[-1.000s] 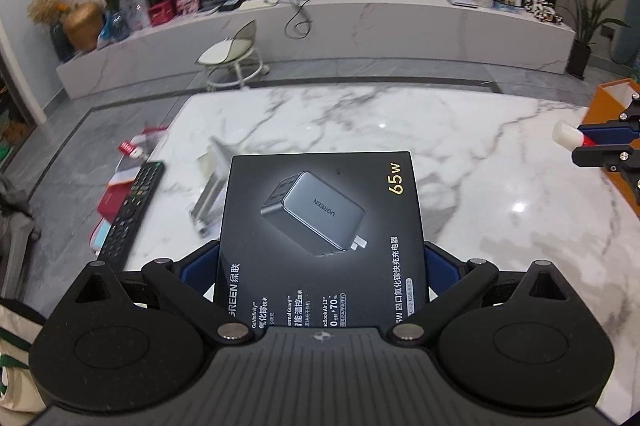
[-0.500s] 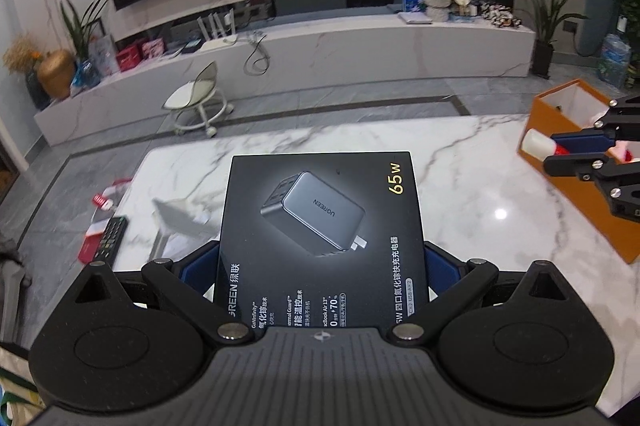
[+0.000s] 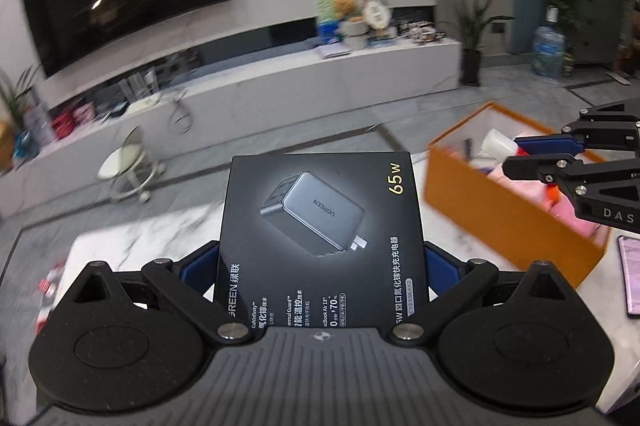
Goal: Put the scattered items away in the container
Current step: 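Carry the charger box with the left tool while the right tool carries the glue bottle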
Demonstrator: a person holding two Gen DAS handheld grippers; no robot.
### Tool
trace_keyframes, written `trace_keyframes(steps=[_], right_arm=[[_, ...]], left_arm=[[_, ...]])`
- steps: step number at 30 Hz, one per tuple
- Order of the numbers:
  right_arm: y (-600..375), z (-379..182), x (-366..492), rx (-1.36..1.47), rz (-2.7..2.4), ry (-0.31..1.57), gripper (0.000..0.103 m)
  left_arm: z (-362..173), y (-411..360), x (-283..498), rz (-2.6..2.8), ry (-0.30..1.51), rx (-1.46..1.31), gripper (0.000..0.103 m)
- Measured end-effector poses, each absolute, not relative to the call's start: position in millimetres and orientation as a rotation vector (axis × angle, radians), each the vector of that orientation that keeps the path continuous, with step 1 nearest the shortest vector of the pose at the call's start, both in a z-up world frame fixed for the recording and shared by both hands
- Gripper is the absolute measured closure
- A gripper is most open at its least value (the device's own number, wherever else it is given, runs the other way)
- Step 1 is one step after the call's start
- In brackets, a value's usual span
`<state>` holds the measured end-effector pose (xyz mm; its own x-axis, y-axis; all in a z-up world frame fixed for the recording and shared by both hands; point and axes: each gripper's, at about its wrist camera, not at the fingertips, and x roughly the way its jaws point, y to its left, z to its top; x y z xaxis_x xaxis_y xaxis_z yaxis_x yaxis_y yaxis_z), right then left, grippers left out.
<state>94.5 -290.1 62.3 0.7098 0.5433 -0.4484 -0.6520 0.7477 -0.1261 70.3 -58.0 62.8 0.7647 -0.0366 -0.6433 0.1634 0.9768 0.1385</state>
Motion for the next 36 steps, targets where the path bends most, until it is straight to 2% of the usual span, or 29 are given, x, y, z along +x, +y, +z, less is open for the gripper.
trace_keyframes(steps=[19, 27, 36], right_arm=[[-457, 77, 119, -0.09, 0.339, 0.41, 0.084], [-491, 64, 135, -0.009, 0.242, 0.472, 0.084], [-478, 43, 156, -0.018, 0.258, 0.535, 0.084]], left_arm=[[55, -222, 134, -0.387, 0.647, 0.29, 0.0], [42, -254, 158, -0.444, 0.661, 0.284, 0.0], [28, -259, 194, -0.453, 0.696, 0.238, 0.0]])
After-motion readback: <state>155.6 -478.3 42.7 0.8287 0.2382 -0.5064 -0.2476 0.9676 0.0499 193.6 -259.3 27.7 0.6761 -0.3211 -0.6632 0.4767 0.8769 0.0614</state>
